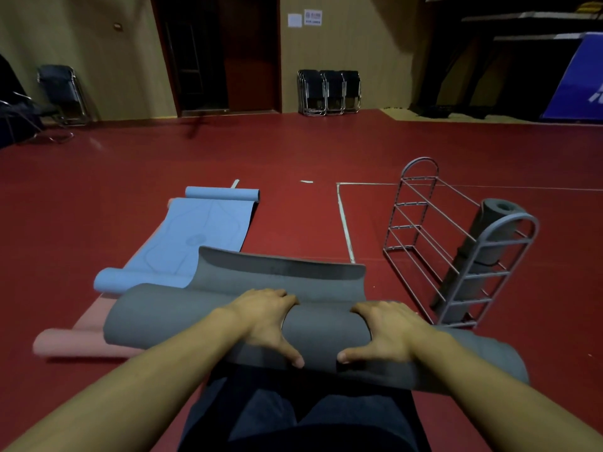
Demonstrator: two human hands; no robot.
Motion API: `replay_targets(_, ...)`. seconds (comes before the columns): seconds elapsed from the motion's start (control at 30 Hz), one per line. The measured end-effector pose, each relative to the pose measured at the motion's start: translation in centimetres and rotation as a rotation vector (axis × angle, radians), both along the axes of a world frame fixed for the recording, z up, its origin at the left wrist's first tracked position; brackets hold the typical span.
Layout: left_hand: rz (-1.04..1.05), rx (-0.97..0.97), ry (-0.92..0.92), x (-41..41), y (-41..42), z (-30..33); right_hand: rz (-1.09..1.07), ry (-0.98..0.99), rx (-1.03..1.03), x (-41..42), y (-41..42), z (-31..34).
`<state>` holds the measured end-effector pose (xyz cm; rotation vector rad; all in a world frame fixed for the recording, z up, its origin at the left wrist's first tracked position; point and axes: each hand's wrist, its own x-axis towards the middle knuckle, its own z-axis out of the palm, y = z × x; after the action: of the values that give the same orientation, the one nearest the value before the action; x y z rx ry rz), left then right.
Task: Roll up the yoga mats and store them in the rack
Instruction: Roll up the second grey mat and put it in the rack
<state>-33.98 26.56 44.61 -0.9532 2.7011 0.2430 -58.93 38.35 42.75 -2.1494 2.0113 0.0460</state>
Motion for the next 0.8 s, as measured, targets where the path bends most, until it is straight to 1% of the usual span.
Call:
replay_targets(0.1,-0.009,0.024,-0.007,-0.1,-0.3,1.0,-0.006,-0.023,0.038,0.1,-0.1,0.7)
replay_targets(0.17,-0.006,0.070,-0.010,0.0,-0.5,1.7,-0.021,-0.079,0.081,0.2,-0.1,1.2)
replay_targets(0.3,0.041,0.207,-0.020,0.0,-0.9,2.8,-0.041,-0.268,0.181,-0.1,0.0,1.7)
replay_targets(0.43,0.102,0.328,-0.093,-0.3,-0.7,2.9,-0.067,-0.428,0.323,-0.2,0.5,1.4)
replay_targets(0.6,0.134,0.446,-0.085,0.3,-0.4,0.7,-0.082,-0.452,0.372,0.4,0.7,0.2)
replay_targets(0.77,0.175,0.463,0.009,1.4,-0.6,-0.9,-0.105,-0.356,0.364,0.7,-0.1,0.1)
replay_targets(0.8,0.176,0.443,0.028,1.5,-0.5,-1.1,-0.117,-0.341,0.360,0.6,-0.2,-0.1)
